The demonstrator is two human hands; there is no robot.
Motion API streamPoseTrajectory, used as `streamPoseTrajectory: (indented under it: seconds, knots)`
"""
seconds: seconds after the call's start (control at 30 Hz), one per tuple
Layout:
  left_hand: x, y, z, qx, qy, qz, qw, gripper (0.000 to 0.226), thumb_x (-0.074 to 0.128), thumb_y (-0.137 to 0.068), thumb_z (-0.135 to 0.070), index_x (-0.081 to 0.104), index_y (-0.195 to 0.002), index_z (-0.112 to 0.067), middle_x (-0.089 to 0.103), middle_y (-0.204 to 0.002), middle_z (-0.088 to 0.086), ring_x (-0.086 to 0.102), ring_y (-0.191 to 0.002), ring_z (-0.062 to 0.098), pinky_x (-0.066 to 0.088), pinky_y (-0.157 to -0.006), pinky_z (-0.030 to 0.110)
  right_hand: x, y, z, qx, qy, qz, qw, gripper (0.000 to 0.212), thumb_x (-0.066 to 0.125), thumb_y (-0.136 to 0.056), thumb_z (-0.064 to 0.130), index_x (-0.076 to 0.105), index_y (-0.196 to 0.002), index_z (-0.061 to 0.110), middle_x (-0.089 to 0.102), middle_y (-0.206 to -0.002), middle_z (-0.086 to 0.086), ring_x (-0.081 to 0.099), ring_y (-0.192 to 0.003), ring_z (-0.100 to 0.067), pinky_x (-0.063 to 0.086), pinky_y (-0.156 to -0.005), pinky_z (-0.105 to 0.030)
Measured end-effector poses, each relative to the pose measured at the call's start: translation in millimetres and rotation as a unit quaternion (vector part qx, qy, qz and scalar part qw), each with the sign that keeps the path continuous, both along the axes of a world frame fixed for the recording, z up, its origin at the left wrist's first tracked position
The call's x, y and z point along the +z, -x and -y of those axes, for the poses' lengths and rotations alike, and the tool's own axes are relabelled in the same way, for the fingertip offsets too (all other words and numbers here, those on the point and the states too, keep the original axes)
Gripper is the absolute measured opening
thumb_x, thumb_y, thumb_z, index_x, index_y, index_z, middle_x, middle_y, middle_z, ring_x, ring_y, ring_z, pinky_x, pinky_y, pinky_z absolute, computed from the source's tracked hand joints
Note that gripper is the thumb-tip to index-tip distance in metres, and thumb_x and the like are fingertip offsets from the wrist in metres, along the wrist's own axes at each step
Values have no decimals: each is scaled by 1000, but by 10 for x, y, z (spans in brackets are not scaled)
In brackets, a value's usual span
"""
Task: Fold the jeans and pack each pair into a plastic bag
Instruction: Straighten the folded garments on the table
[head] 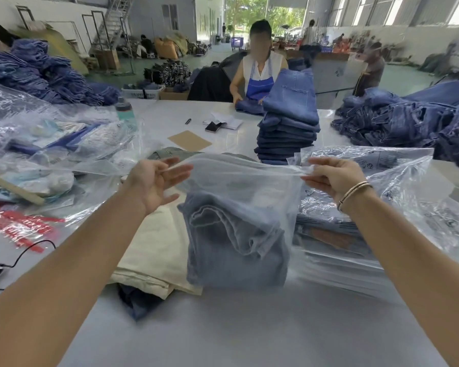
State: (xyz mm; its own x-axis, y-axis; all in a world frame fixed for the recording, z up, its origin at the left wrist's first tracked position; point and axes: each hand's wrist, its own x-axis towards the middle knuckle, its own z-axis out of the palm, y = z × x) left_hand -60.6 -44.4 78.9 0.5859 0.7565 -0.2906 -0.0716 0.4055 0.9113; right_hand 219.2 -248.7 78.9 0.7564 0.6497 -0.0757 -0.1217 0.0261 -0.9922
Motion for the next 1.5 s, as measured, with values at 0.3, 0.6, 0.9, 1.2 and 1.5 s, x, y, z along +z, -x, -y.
streamPoseTrajectory:
  seconds: [0.3, 0.6, 0.9, 1.2, 1.5]
  knots:
    - [-11, 99, -133, 36, -79, 287, 954, 25, 50, -60, -11, 70, -73, -18, 64, -61, 1, 65, -69, 17, 47, -90, 35, 78, 560, 303, -43, -233, 151, 960, 37, 48, -89, -10, 73, -95, 16, 74, -82, -5, 71, -78, -20, 58, -72, -26]
    - [-2162, 959, 230, -233, 10, -375, 897, 42, 55, -93, 0, 72, -65, -28, 68, -75, -10, 62, -75, 5, 44, -61, 21, -2181, 1173, 1022, 249, 320, 77, 911, 29, 54, -75, 0, 66, -87, 24, 64, -65, 9, 60, -65, -7, 48, -64, -27]
    - [-2103, 75, 200, -155, -114, -404, 894, 49, 43, -90, -63, 50, -110, -19, 59, -103, -5, 60, -92, 14, 48, -76, 32, -2578, 848, 193, 22, 274, -325, 905, 62, 67, -74, 61, 64, -111, 12, 68, -109, -15, 65, -103, -33, 51, -93, -45]
    - [-2123, -89, 19, -186, 128, -242, 944, 65, 69, -73, -56, 64, -120, -11, 67, -116, 9, 61, -111, 30, 42, -105, 43, -1990, 808, -77, 97, 130, -211, 964, 11, 73, -75, 7, 72, -85, 5, 73, -74, -12, 69, -61, -20, 55, -55, -25]
    - [-1747, -383, 32, -49, 13, -33, 998, 19, 55, -91, -5, 69, -103, -11, 74, -97, 7, 68, -91, 23, 57, -72, 30, -1320, 364, -163, 100, -6, -54, 993, 45, 75, -65, 22, 65, -108, 16, 73, -102, -4, 67, -98, -25, 54, -88, -40]
